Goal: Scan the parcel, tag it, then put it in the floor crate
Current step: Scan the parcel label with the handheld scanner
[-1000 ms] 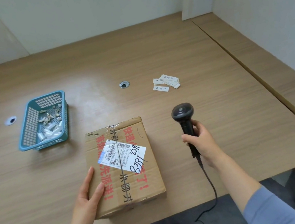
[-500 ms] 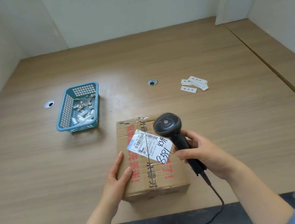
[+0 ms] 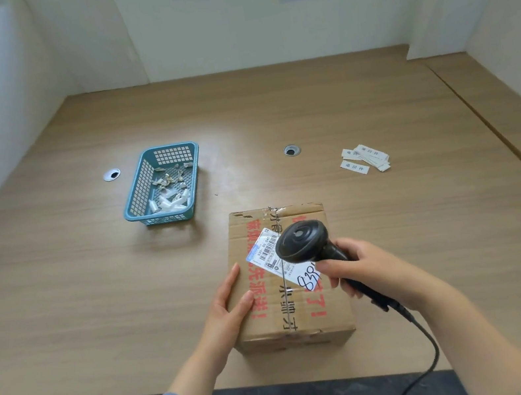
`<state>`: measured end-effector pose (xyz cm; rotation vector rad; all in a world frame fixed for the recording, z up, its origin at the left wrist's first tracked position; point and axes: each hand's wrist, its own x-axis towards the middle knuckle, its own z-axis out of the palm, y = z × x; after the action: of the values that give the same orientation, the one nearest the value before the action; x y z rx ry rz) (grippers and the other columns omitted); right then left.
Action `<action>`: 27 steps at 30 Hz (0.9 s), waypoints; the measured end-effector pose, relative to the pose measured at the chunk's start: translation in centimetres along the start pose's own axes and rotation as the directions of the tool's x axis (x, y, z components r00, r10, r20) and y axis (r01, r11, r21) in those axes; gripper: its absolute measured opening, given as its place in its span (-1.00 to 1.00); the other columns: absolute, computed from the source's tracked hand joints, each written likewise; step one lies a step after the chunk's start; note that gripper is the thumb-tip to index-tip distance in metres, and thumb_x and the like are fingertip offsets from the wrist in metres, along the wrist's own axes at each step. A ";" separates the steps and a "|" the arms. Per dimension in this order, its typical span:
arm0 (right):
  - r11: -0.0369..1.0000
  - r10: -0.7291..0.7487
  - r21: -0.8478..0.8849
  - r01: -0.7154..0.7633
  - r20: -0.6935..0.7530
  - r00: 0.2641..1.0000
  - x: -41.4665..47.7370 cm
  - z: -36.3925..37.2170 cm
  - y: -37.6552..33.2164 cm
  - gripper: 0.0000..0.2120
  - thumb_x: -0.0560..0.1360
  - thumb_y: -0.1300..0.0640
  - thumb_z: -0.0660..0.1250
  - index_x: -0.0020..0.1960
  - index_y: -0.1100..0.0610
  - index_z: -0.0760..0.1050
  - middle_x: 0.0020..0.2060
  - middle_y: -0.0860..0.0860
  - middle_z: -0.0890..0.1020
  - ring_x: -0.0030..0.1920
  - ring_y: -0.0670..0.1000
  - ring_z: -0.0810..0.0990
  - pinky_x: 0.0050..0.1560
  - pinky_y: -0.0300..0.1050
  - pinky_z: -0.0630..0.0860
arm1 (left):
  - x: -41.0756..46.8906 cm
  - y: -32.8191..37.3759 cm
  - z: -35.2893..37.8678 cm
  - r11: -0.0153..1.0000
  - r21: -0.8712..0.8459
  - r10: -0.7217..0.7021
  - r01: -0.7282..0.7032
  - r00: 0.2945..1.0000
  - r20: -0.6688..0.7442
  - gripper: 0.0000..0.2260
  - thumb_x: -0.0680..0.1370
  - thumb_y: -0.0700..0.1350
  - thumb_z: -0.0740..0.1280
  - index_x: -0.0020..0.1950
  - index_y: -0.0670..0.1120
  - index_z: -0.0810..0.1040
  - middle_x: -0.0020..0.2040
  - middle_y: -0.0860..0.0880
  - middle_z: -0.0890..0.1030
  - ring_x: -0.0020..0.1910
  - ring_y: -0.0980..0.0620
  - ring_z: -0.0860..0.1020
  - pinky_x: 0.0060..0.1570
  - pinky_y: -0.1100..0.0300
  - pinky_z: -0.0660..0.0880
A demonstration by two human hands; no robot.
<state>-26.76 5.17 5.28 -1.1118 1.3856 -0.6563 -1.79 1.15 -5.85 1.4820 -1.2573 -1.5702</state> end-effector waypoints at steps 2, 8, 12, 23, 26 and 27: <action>1.000 0.002 -0.005 -0.002 0.005 1.000 0.2 0.1 -0.2 -0.87 0.49 0.02 0.38 -0.07 0.05 0.47 -0.33 -0.03 0.61 -0.42 -0.05 0.45 -0.34 -0.15 0.37 | 0.0 0.0 0.0 1.000 -0.003 0.001 -0.001 1.000 0.001 -0.48 0.53 -0.13 0.37 0.43 0.21 0.33 0.35 0.10 0.46 0.26 0.12 0.50 0.23 0.21 0.48; 1.000 -0.012 -0.017 0.012 -0.003 1.000 0.6 0.3 -0.5 -0.88 0.50 0.04 0.37 -0.09 0.06 0.46 -0.33 -0.03 0.58 -0.44 -0.06 0.44 -0.37 -0.19 0.38 | 0.1 -0.1 -0.1 1.000 -0.013 0.006 -0.006 1.000 0.005 -0.48 0.52 -0.13 0.38 0.41 0.23 0.34 0.36 0.09 0.45 0.26 0.12 0.51 0.20 0.23 0.50; 1.000 -0.009 -0.014 0.009 -0.009 1.000 0.7 0.2 -0.5 -0.87 0.50 0.04 0.37 -0.08 0.07 0.47 -0.32 -0.02 0.58 -0.42 -0.05 0.45 -0.37 -0.19 0.39 | 0.1 0.0 -0.1 1.000 -0.014 0.002 -0.002 1.000 0.004 -0.47 0.52 -0.13 0.38 0.42 0.22 0.34 0.35 0.09 0.46 0.26 0.09 0.51 0.28 0.09 0.47; 1.000 0.000 -0.028 0.000 -0.008 1.000 0.8 0.2 -0.5 -0.89 0.49 0.06 0.38 -0.08 0.07 0.48 -0.34 -0.02 0.58 -0.44 -0.06 0.44 -0.39 -0.19 0.37 | 0.2 -0.2 -0.2 1.000 -0.004 0.015 -0.015 1.000 0.007 -0.48 0.52 -0.14 0.37 0.43 0.19 0.34 0.25 0.19 0.46 0.15 0.28 0.50 -0.02 0.47 0.51; 0.998 0.009 -0.055 -0.008 0.012 1.000 0.8 0.1 -0.5 -0.89 0.49 0.05 0.38 -0.07 0.06 0.48 -0.34 -0.03 0.59 -0.46 -0.07 0.44 -0.44 -0.24 0.36 | 0.2 -0.2 -0.2 1.000 -0.001 0.011 -0.011 1.000 0.007 -0.48 0.52 -0.13 0.38 0.42 0.22 0.34 0.25 0.20 0.47 0.16 0.27 0.51 0.01 0.44 0.51; 0.998 0.010 -0.063 -0.009 0.019 1.000 0.8 0.0 -0.5 -0.88 0.49 0.05 0.38 -0.05 0.07 0.49 -0.34 -0.03 0.59 -0.45 -0.07 0.44 -0.44 -0.25 0.36 | 0.2 -0.3 -0.2 1.000 -0.005 0.009 -0.009 1.000 0.006 -0.48 0.52 -0.13 0.38 0.42 0.22 0.35 0.25 0.20 0.47 0.16 0.26 0.51 0.02 0.43 0.52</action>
<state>-26.51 4.26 5.33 -1.1584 1.4023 -0.5971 -1.60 0.98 -6.18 1.4681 -1.2610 -1.5714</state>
